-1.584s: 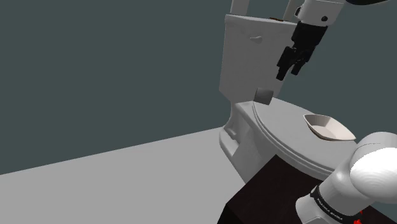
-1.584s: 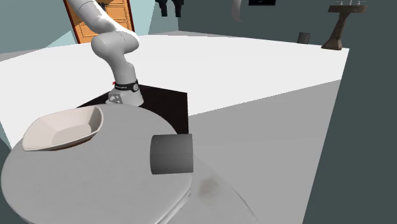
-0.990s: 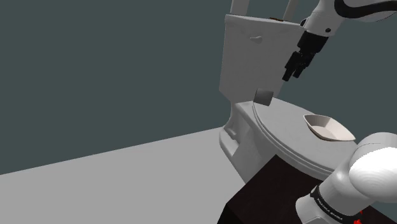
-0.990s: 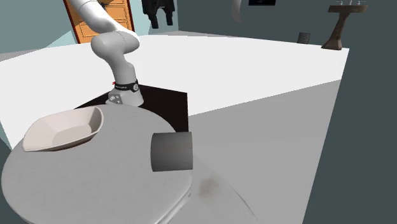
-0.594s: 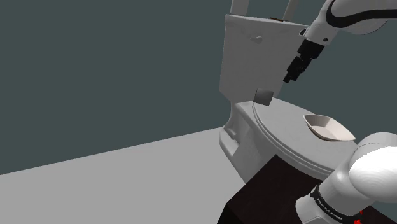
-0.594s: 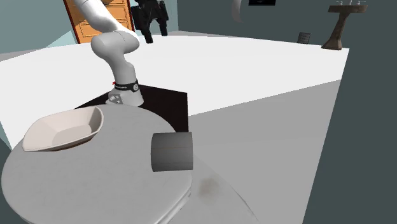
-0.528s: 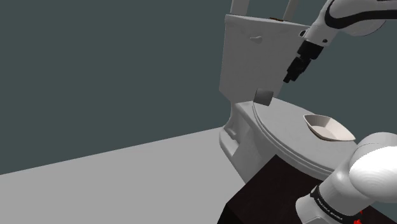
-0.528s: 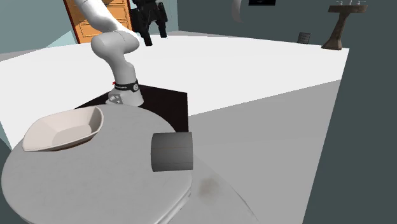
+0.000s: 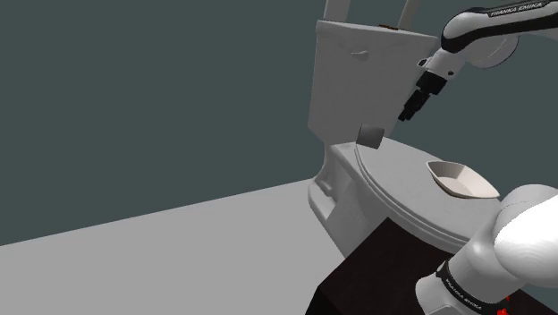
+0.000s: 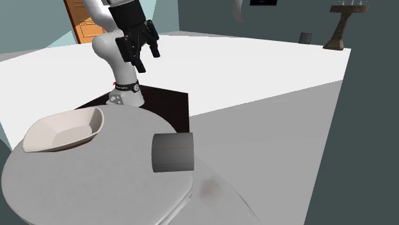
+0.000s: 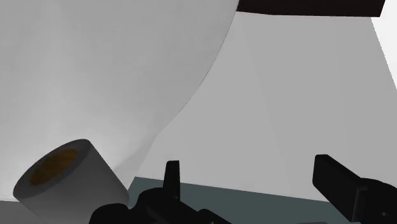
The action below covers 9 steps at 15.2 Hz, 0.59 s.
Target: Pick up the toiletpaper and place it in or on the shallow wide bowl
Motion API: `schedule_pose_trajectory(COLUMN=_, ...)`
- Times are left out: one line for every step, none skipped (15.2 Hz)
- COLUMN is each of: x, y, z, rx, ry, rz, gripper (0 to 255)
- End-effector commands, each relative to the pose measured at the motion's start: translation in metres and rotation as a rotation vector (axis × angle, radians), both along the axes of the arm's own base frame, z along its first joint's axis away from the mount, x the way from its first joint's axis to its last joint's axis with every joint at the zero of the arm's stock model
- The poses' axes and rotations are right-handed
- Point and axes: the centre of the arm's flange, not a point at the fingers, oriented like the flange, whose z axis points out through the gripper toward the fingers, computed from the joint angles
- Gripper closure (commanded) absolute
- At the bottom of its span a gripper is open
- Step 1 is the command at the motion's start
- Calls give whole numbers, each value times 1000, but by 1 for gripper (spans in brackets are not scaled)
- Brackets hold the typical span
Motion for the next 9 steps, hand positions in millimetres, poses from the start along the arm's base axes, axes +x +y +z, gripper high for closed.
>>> schedule_pose_trajectory(x=6, y=-26, z=-16, rx=24, ry=-12, rz=18, gripper=0)
schedule_pose_trajectory(x=10, y=-38, z=-24, rx=37, ry=-17, rz=26, gripper=0)
schedule_pose_trajectory(x=14, y=-51, z=-32, rx=50, ry=-22, rz=34, gripper=0)
schedule_pose_trajectory(x=18, y=-63, z=-40, rx=63, ry=-27, rz=42, gripper=0)
schedule_pose_trajectory(x=22, y=-75, z=-48, rx=77, ry=-33, rz=50, gripper=0)
schedule_pose_trajectory(x=27, y=-87, z=-56, rx=90, ry=-38, rz=58, gripper=0)
schedule_pose_trajectory(x=31, y=-99, z=-64, rx=103, ry=-43, rz=66, gripper=0)
schedule_pose_trajectory(x=36, y=-110, z=-73, rx=116, ry=-48, rz=74, gripper=0)
schedule_pose_trajectory(x=40, y=-122, z=-82, rx=129, ry=-53, rz=82, gripper=0)
